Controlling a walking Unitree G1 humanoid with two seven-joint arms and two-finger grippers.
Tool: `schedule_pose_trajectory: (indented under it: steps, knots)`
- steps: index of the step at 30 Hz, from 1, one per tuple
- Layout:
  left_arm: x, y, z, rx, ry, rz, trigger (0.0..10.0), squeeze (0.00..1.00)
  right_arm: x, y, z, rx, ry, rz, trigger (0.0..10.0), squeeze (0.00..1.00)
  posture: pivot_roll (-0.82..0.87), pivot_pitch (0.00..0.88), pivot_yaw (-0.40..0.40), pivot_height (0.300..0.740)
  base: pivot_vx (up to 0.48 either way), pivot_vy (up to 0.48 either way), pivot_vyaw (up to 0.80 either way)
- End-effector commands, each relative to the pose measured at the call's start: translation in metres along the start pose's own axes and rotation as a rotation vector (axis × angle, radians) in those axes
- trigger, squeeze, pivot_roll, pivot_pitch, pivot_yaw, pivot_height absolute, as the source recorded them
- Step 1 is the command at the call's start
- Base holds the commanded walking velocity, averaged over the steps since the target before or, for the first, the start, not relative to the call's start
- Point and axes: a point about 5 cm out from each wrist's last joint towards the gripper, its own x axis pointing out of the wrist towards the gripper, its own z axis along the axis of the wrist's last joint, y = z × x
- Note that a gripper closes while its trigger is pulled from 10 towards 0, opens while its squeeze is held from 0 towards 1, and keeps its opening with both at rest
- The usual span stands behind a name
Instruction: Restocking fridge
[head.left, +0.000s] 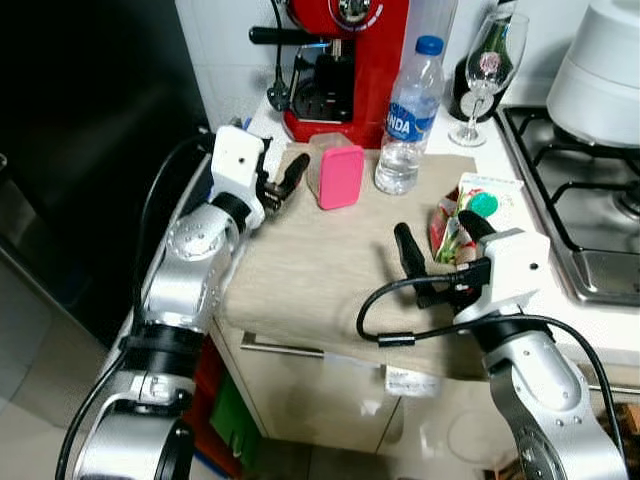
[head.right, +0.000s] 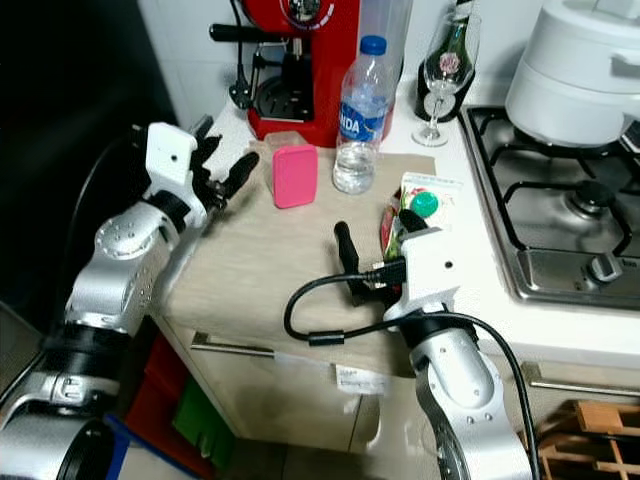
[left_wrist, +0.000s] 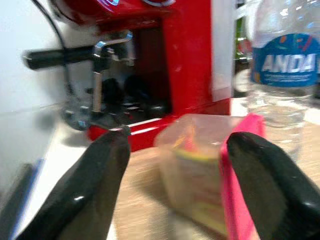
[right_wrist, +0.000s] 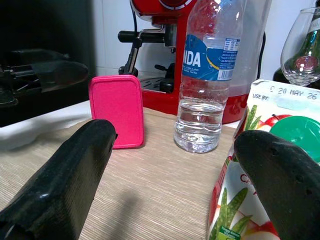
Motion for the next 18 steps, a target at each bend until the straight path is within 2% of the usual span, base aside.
schedule_pose_trajectory:
  steps: [1,8,13,17,18]
  knots:
    - [0.001,0.008,0.005,-0.025,-0.025,-0.017,10.0,1.00,-0.001,0.002,0.000,-0.001,-0.002,-0.004,10.0,0.14,-0.19,0.000,0.111,0.740,0.000,0.000,0.00]
    - [0.003,0.024,0.007,-0.002,-0.029,-0.062,10.0,1.00,-0.003,0.002,-0.001,0.000,-0.001,-0.007,10.0,0.14,-0.19,0.000,0.117,0.740,0.000,0.000,0.00]
    - [0.007,0.023,0.006,-0.004,-0.017,-0.081,10.0,1.00,-0.002,0.002,-0.001,-0.001,-0.003,-0.010,10.0,0.14,-0.20,0.000,0.120,0.740,0.000,0.000,0.00]
    - [0.011,0.011,0.015,-0.020,-0.064,-0.112,10.0,1.00,-0.003,0.002,0.000,-0.004,-0.002,-0.015,10.0,0.14,-0.20,0.000,0.120,0.740,0.000,0.000,0.00]
    - [0.013,0.010,0.018,-0.025,-0.078,-0.108,10.0,0.08,-0.002,0.001,0.000,-0.005,-0.003,-0.015,10.0,0.14,-0.20,0.000,0.113,0.740,0.000,0.000,0.00]
